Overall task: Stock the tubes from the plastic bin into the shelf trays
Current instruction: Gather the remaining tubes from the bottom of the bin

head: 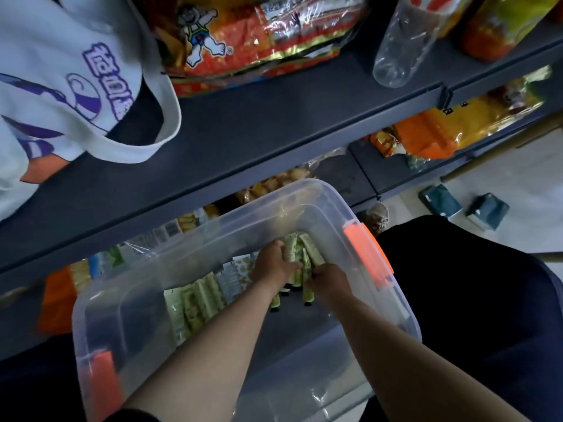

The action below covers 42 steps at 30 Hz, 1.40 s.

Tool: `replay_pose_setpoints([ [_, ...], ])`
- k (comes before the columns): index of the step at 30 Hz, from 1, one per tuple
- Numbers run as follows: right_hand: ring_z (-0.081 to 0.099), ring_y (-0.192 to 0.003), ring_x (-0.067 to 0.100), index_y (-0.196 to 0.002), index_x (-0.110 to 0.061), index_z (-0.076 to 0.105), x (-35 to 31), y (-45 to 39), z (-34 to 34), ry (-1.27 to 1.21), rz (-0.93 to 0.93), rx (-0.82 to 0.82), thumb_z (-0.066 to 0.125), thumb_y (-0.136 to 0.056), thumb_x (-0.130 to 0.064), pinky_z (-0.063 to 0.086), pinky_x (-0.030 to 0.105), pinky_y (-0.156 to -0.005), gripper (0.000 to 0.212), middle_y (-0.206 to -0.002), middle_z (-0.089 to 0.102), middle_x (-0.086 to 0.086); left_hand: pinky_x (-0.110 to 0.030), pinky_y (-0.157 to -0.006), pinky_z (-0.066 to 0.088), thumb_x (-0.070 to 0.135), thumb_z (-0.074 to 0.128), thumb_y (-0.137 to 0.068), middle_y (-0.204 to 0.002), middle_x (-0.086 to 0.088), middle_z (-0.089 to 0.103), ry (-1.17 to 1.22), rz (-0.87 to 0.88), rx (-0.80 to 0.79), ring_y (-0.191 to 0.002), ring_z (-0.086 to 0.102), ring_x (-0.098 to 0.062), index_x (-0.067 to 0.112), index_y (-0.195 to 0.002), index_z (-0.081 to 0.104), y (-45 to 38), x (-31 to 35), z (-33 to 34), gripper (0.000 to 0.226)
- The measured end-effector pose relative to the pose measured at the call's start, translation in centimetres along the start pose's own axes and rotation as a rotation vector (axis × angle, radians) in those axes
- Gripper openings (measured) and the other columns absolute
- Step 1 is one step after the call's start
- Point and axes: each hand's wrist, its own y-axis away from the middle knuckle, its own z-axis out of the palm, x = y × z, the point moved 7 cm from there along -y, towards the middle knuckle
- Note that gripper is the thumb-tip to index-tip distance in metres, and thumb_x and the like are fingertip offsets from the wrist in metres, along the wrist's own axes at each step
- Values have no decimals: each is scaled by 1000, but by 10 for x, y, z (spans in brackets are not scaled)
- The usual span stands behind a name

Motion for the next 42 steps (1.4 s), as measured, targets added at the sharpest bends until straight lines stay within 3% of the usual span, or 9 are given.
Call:
replay_pose_setpoints([
  [4,52,-73,17,-60,-13,54,5,-3,0,-21,5,33,61,-77,-13,29,21,-60,18,-59,48,3,-29,-73,45,22,80,-70,-90,-5,63,41,-31,-34,-87,61,-22,12,-103,58,-5,-5,2,41],
  [8,62,-89,23,-74,-14,66,5,-5,2,-33,2,40,64,-77,-17,31,20,-65,5,-77,58,5,-30,-78,50,16,79,-72,-98,-4,65,135,-47,-67,-91,62,-19,11,-113,60,-5,-13,-1,45],
  [12,62,-98,25,-89,-6,71,9,-7,2,-159,13,73,71,-75,-14,40,25,-74,16,-91,67,9,-19,-62,43,5,72,-79,-96,-6,63,241,-76,-94,-86,56,-15,3,-111,62,-1,-20,-6,33],
  [20,62,-99,24,-92,-6,72,9,-9,5,-199,7,87,72,-75,-14,41,25,-75,19,-99,69,10,-31,-86,49,1,69,-80,-111,-12,67,369,-98,-144,-100,62,-22,3,-116,62,-3,-31,-6,37],
  [27,52,-72,13,-84,1,71,5,-11,10,-237,-6,28,75,-75,-19,32,25,-53,23,-70,57,6,-28,-84,46,-4,61,-85,-109,-9,65,511,-137,-158,-98,60,-18,1,-117,61,3,-40,-11,33],
  [32,54,-65,18,-81,18,63,4,-10,24,-485,40,-105,75,-72,1,41,26,-59,23,-64,55,12,-33,-78,52,-6,54,-88,-101,-10,68,623,-178,-215,-89,64,-21,3,-113,62,9,-47,-8,28],
  [34,52,-47,12,-67,9,58,1,-8,24,-584,56,-157,67,-77,11,39,17,-44,14,-45,54,1,-27,-65,55,-8,49,-90,-90,-6,69,708,-200,-255,-78,65,-18,5,-106,63,16,-47,-10,25],
  [37,43,-28,1,-55,-6,47,-20,10,11,-671,-22,-199,57,-82,16,32,11,-31,37,-29,44,-8,-26,-59,53,-9,49,-89,-78,-1,71,812,-246,-279,-71,65,-17,12,-95,66,26,-52,-18,28],
  [42,54,-61,20,-74,6,55,-30,24,3,-715,-94,-203,84,-64,-10,43,24,-58,35,-67,54,14,-31,-65,57,-9,51,-87,-79,-4,73,920,-231,-290,-75,67,-20,9,-102,64,50,-51,-40,26],
])
